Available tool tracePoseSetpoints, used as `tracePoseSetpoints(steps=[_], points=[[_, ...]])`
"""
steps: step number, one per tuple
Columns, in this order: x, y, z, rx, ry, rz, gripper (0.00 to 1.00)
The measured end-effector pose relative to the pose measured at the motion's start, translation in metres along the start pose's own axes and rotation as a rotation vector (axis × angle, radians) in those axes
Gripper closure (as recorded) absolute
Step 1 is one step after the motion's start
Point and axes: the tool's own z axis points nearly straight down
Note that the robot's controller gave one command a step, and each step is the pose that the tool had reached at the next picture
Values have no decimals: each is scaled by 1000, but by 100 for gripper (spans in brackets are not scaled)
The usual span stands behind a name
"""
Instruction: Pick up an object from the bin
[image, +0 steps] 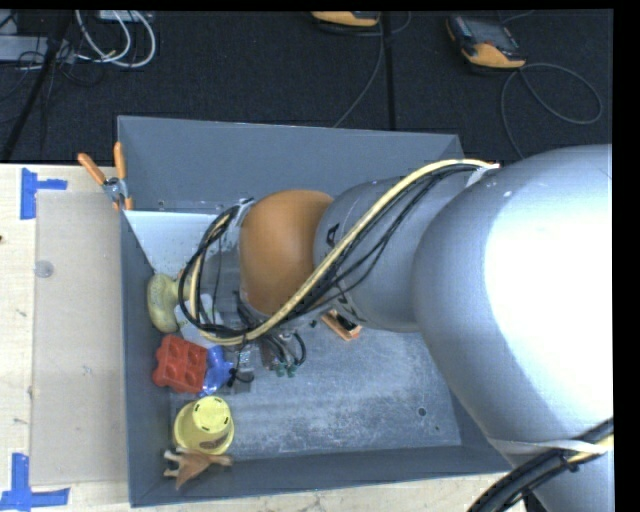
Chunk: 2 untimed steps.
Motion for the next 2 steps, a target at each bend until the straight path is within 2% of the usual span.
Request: tracePoseSetpoints(steps=[2], points=[[2, 1, -24, -1, 6, -1, 100]])
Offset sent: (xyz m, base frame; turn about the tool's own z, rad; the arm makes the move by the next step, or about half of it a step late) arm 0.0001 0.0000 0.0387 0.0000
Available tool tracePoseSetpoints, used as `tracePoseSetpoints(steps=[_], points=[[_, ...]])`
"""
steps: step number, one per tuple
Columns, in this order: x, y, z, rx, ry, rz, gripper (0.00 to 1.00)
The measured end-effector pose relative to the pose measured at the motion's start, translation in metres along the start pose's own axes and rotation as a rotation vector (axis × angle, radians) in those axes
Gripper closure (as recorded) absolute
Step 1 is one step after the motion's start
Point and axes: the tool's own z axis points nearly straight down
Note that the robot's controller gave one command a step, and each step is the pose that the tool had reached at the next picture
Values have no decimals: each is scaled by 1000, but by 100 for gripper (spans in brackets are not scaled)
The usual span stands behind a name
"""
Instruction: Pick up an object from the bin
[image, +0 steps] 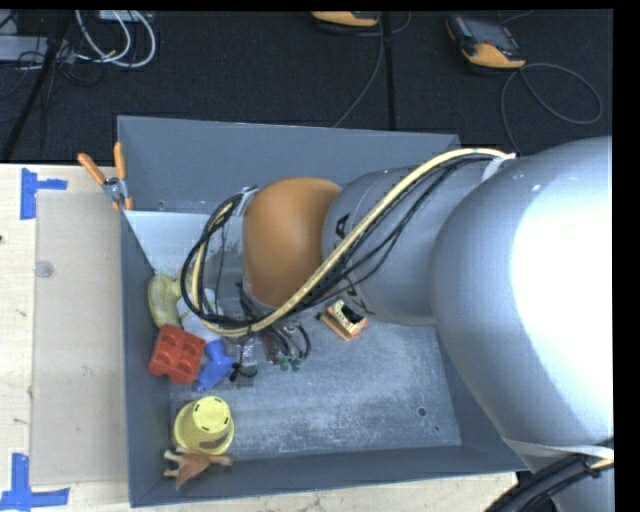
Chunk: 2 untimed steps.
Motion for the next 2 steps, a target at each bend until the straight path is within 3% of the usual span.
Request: tracePoseSetpoints(steps=[2], points=[[1, -1, -20, 0, 2, -1, 100]])
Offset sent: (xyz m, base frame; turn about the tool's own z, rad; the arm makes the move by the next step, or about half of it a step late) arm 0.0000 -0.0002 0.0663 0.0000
